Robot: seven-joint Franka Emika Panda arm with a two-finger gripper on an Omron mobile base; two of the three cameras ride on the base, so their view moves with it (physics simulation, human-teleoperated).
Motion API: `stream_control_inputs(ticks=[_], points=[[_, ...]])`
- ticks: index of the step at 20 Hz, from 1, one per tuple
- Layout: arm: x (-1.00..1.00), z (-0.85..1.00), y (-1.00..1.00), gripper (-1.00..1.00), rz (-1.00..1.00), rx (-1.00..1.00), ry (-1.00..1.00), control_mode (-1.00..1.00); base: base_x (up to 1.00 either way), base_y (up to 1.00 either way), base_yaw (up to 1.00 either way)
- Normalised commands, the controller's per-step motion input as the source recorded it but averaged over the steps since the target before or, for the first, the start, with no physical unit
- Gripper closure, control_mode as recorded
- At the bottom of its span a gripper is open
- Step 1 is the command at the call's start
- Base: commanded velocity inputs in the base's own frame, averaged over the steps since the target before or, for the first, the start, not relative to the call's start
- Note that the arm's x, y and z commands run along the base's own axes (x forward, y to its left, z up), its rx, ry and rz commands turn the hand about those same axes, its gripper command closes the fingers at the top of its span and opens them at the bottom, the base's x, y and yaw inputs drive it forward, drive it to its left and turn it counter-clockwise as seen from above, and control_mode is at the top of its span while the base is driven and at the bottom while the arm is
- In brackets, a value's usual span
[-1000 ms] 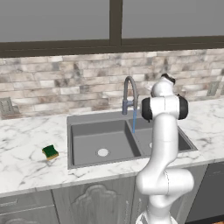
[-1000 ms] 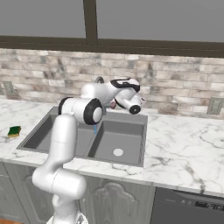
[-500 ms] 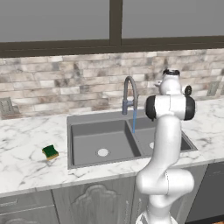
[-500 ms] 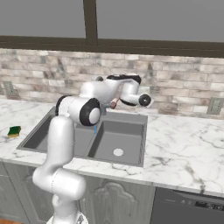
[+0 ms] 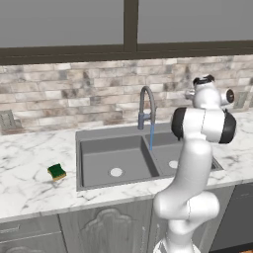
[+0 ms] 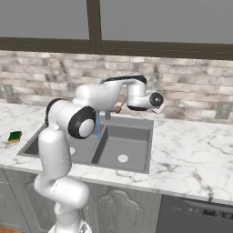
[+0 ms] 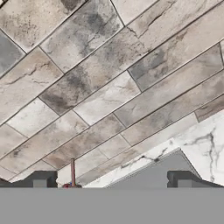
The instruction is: Soak the sponge with water for a few seconds and then drop it inside the sink.
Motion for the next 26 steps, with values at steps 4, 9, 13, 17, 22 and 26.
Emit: stream_control_inputs(ticks=[4,9,13,17,22,26], points=[[-0.95,0.04,0.0,-1.0,0.06,0.0,0.0,-1.0,0.0,0.0,0.0],[-0.65,0.22,0.01,-1.0,0.08,-0.06,0.05,-1.0,0.0,0.0,0.0],[-0.35,0.13,0.01,-1.0,0.08,-0.17,0.29,-1.0,0.0,0.0,0.0],[-0.49,0.19,0.0,-1.0,0.08,-0.13,0.21,-1.0,0.0,0.0,0.0],[-0.65,0.41,0.04,-1.0,0.08,-0.09,0.05,-1.0,0.0,0.0,0.0],[-0.76,0.34,0.17,-1.0,0.08,-0.09,0.01,-1.0,0.0,0.0,0.0]])
